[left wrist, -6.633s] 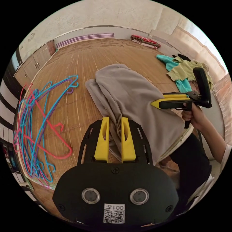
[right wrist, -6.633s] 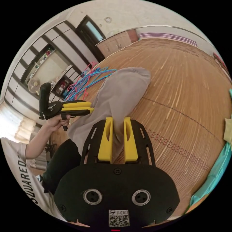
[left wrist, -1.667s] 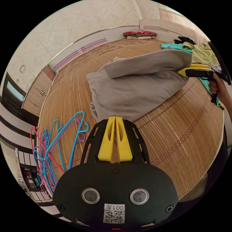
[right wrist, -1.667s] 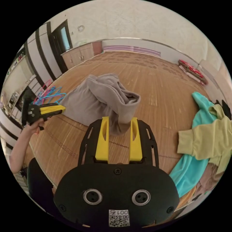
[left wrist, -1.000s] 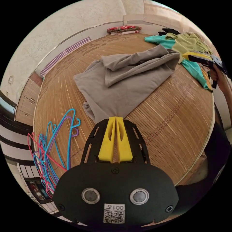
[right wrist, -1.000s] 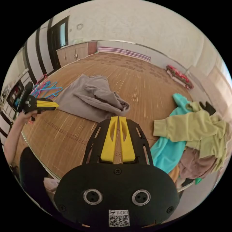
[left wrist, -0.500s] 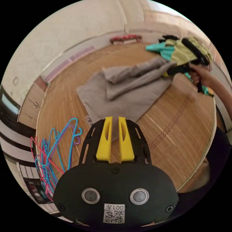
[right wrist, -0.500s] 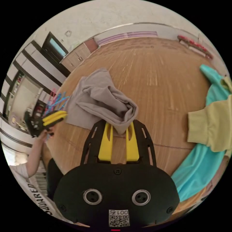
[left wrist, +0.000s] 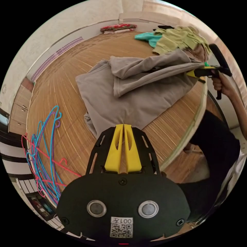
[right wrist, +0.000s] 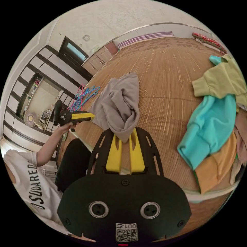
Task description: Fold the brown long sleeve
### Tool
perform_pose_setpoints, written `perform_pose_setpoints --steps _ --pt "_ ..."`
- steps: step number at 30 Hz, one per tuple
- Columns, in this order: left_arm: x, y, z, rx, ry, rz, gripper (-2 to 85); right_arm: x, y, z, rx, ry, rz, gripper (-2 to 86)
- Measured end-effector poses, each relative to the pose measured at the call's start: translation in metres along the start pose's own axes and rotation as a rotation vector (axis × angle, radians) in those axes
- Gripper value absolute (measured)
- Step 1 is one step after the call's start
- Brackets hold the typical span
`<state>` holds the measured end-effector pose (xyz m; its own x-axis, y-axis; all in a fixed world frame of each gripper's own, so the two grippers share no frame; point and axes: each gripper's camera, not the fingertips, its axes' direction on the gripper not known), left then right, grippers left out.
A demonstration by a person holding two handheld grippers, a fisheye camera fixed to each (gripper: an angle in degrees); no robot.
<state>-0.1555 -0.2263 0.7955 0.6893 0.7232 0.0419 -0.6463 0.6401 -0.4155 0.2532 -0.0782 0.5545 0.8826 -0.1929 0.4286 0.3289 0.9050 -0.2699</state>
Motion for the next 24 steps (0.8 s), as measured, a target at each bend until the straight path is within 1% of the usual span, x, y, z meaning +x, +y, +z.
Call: perform_pose_setpoints --steps 3,6,8,10,12,13,15,18,19,21,22,23,24 --pt "0.033 0.024 -0.022 -0.057 0.039 0.021 -1.0 -0.024 0.042 -0.02 -0.044 0.045 -0.042 4.4" --pt "0.05 0.046 -0.061 -0.007 0.071 -0.047 -1.0 -0.052 0.079 -0.034 -0.119 0.155 -0.153 5.0" --pt "0.06 0.057 -0.096 0.075 0.029 -0.106 -1.0 -0.077 0.104 -0.054 -0.077 0.286 -0.225 5.9" --pt "0.068 0.057 -0.113 0.108 -0.026 -0.107 -1.0 -0.093 0.117 -0.075 -0.026 0.334 -0.242 6.5" --pt "0.074 0.051 -0.115 0.092 -0.064 -0.081 -1.0 -0.109 0.125 -0.095 0.031 0.382 -0.264 7.3" --pt "0.077 0.043 -0.109 0.05 -0.074 -0.071 -1.0 -0.121 0.126 -0.104 0.055 0.424 -0.288 8.0" --pt "0.081 0.033 -0.097 0.002 -0.089 -0.065 -1.0 -0.142 0.121 -0.108 0.06 0.452 -0.362 9.1" --pt "0.087 0.02 -0.071 -0.077 -0.098 -0.086 -1.0 -0.179 0.102 -0.087 0.028 0.452 -0.51 11.1" --pt "0.089 0.018 -0.061 -0.131 -0.091 -0.099 -1.0 -0.193 0.092 -0.07 -0.003 0.445 -0.568 12.4" --pt "0.094 0.02 -0.063 -0.117 -0.117 -0.12 -1.0 -0.21 0.077 -0.037 -0.093 0.477 -0.663 13.9" --pt "0.098 0.022 -0.067 -0.111 -0.137 -0.109 -1.0 -0.218 0.066 -0.015 -0.149 0.527 -0.71 14.6" --pt "0.101 0.024 -0.07 -0.109 -0.147 -0.098 -1.0 -0.223 0.055 0.003 -0.181 0.57 -0.738 15.1" --pt "0.102 0.025 -0.072 -0.108 -0.15 -0.095 -1.0 -0.225 0.049 0.011 -0.201 0.572 -0.75 15.3"
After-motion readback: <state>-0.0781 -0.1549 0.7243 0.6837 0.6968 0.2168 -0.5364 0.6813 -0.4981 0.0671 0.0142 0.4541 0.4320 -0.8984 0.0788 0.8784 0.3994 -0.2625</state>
